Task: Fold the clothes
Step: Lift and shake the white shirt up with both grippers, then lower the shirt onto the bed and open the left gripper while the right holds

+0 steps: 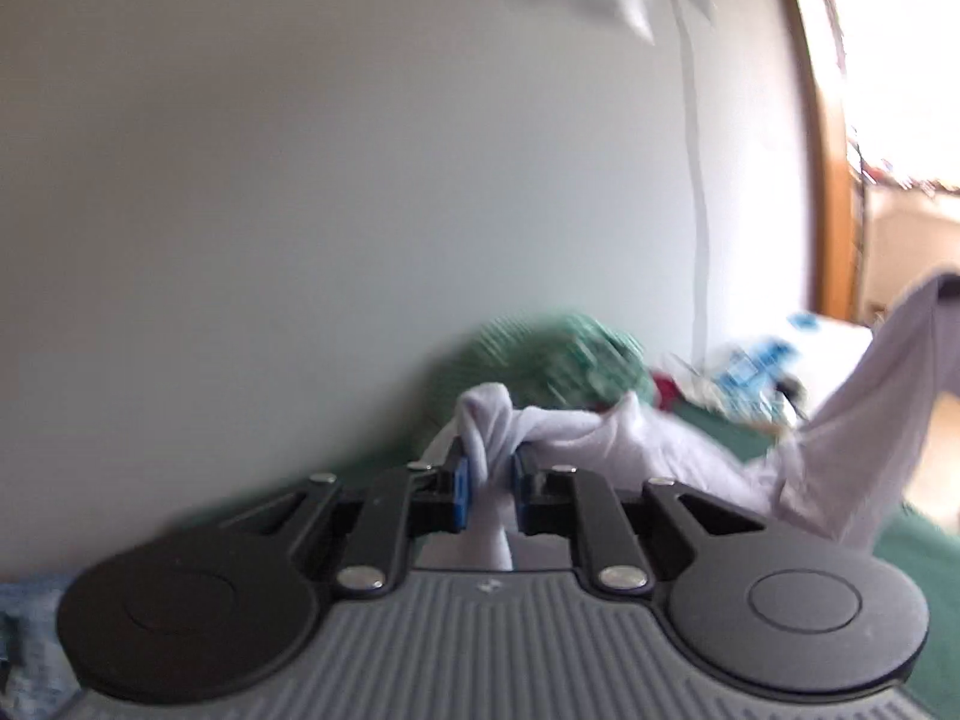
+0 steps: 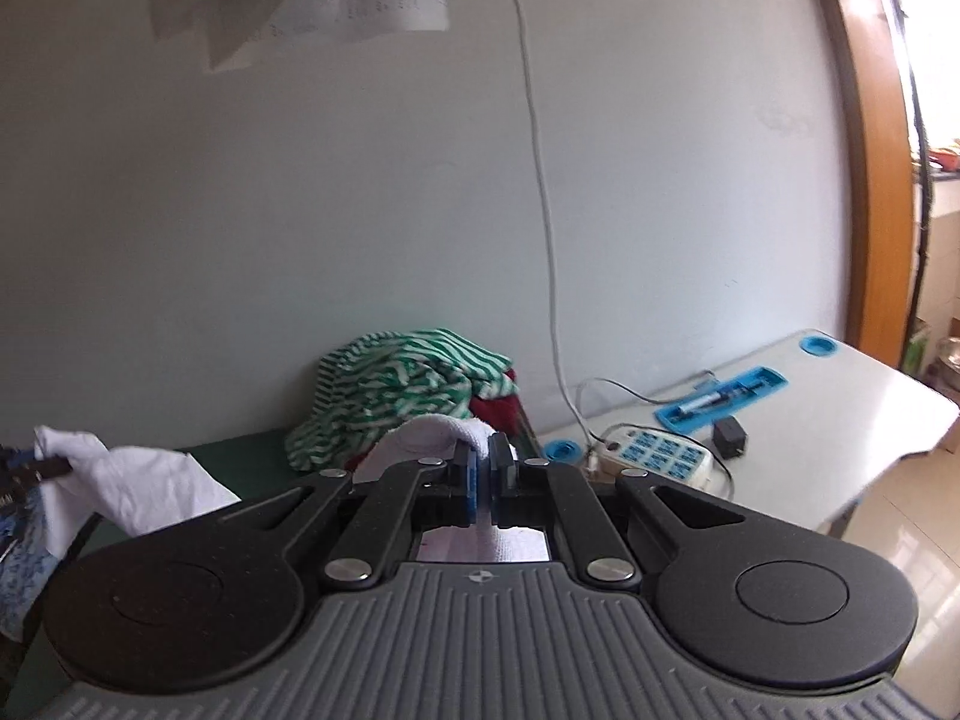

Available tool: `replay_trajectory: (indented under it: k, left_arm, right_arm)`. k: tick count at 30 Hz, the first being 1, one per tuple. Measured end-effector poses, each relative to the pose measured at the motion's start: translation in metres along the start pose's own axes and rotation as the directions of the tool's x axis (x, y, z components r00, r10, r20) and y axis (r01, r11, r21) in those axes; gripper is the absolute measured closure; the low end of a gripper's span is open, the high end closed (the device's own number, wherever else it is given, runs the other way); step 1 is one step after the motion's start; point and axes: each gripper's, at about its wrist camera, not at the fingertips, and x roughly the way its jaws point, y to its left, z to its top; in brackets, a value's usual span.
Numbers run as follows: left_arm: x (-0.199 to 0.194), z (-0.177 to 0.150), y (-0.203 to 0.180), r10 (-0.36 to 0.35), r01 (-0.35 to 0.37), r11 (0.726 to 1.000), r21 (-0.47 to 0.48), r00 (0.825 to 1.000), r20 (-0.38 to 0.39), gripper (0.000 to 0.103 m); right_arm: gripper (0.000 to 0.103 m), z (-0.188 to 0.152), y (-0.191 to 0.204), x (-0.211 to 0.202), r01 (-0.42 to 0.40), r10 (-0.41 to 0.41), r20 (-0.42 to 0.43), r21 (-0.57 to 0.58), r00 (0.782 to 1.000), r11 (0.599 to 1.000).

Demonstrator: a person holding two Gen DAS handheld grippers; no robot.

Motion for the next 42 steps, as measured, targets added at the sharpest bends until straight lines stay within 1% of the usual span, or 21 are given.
replay_trajectory:
  k: [2, 6, 12, 13, 14, 16, 17, 19, 20, 22, 24, 26, 28, 30, 33, 34, 35, 36, 37, 40, 42]
  left_arm:
    - [-0.04, 0.027, 0.016, 0.087, -0.086, 0.996, -0.015, 0.994, 0.07, 0.089]
    - [-0.115, 0.066, 0.034, 0.255, -0.253, 0.967, -0.036, 0.955, 0.151, 0.089]
    - [-0.202, 0.104, 0.05, 0.366, -0.353, 0.93, -0.102, 0.914, 0.175, 0.089]
    - [-0.217, 0.109, 0.05, 0.381, -0.367, 0.925, -0.1, 0.903, 0.2, 0.091]
    - [-0.234, 0.112, 0.049, 0.4, -0.388, 0.917, -0.096, 0.883, 0.246, 0.103]
    - [-0.269, 0.121, 0.051, 0.418, -0.409, 0.907, -0.1, 0.844, 0.336, 0.103]
    - [-0.284, 0.125, 0.055, 0.398, -0.386, 0.916, -0.109, 0.842, 0.365, 0.103]
    - [-0.301, 0.13, 0.066, 0.339, -0.319, 0.94, -0.118, 0.859, 0.385, 0.103]
    - [-0.301, 0.128, 0.069, 0.318, -0.302, 0.948, -0.104, 0.873, 0.37, 0.103]
    - [-0.286, 0.114, 0.077, 0.259, -0.246, 0.966, -0.08, 0.917, 0.303, 0.098]
    - [-0.255, 0.087, 0.085, 0.138, -0.122, 0.988, -0.097, 0.975, 0.176, 0.098]
    - [-0.221, 0.046, 0.084, -0.003, 0.005, 0.993, -0.117, 1.0, 0.015, 0.096]
    - [-0.191, 0.001, 0.072, -0.119, 0.105, 0.988, -0.115, 0.985, -0.125, 0.095]
    - [-0.165, -0.042, 0.047, -0.206, 0.188, 0.978, -0.095, 0.951, -0.232, 0.095]
    - [-0.133, -0.092, 0.007, -0.33, 0.316, 0.943, -0.1, 0.872, -0.362, 0.077]
    - [-0.127, -0.106, -0.005, -0.356, 0.345, 0.933, -0.1, 0.85, -0.388, 0.07]
    - [-0.118, -0.116, -0.016, -0.369, 0.363, 0.927, -0.096, 0.836, -0.405, 0.062]
    - [-0.112, -0.125, -0.028, -0.369, 0.372, 0.925, -0.078, 0.829, -0.42, 0.059]
    - [-0.109, -0.134, -0.039, -0.37, 0.381, 0.922, -0.065, 0.823, -0.431, 0.05]
    - [-0.103, -0.153, -0.06, -0.388, 0.397, 0.914, -0.077, 0.806, -0.447, 0.024]
    - [-0.095, -0.16, -0.072, -0.414, 0.408, 0.905, -0.117, 0.787, -0.456, 0.023]
  right_arm:
    - [0.1, 0.016, 0.017, 0.0, -0.075, 0.076, 0.026, -0.034, 0.997, 0.997]
    - [0.1, 0.039, 0.059, -0.005, -0.128, 0.136, 0.066, -0.123, 0.988, 0.984]
    - [0.1, 0.06, 0.095, -0.041, -0.296, 0.305, 0.094, -0.102, 0.948, 0.95]
    - [0.1, 0.064, 0.1, -0.052, -0.326, 0.336, 0.107, -0.098, 0.936, 0.94]
    - [0.1, 0.068, 0.101, -0.069, -0.345, 0.359, 0.148, -0.114, 0.922, 0.932]
    - [0.1, 0.078, 0.107, -0.107, -0.335, 0.368, 0.253, -0.165, 0.895, 0.928]
    - [0.1, 0.081, 0.11, -0.123, -0.33, 0.371, 0.295, -0.179, 0.881, 0.927]
    - [0.1, 0.086, 0.118, -0.15, -0.334, 0.384, 0.341, -0.197, 0.858, 0.922]
    - [0.101, 0.084, 0.128, -0.156, -0.305, 0.368, 0.351, -0.223, 0.861, 0.926]
    - [0.1, 0.069, 0.151, -0.155, -0.194, 0.279, 0.351, -0.259, 0.894, 0.946]
    - [0.101, 0.041, 0.166, -0.138, -0.093, 0.188, 0.297, -0.305, 0.936, 0.948]
    - [0.101, 0.007, 0.171, -0.116, 0.014, 0.067, 0.225, -0.34, 0.972, 0.94]
    - [0.101, -0.03, 0.166, -0.092, 0.131, -0.075, 0.158, -0.376, 0.985, 0.917]
    - [0.101, -0.065, 0.154, -0.071, 0.257, -0.23, 0.114, -0.428, 0.966, 0.866]
    - [0.091, -0.107, 0.129, -0.042, 0.403, -0.457, 0.05, -0.563, 0.888, 0.722]
    - [0.074, -0.118, 0.12, -0.037, 0.43, -0.516, 0.033, -0.6, 0.856, 0.674]
    - [0.06, -0.125, 0.112, -0.036, 0.436, -0.548, 0.008, -0.615, 0.837, 0.657]
    - [0.06, -0.132, 0.104, -0.036, 0.439, -0.575, -0.017, -0.628, 0.818, 0.643]
    - [0.06, -0.133, 0.098, -0.041, 0.425, -0.566, -0.05, -0.606, 0.823, 0.672]
    - [0.056, -0.13, 0.092, -0.061, 0.285, -0.422, -0.196, -0.487, 0.885, 0.825]
    - [0.05, -0.134, 0.092, -0.057, 0.232, -0.374, -0.235, -0.468, 0.897, 0.853]
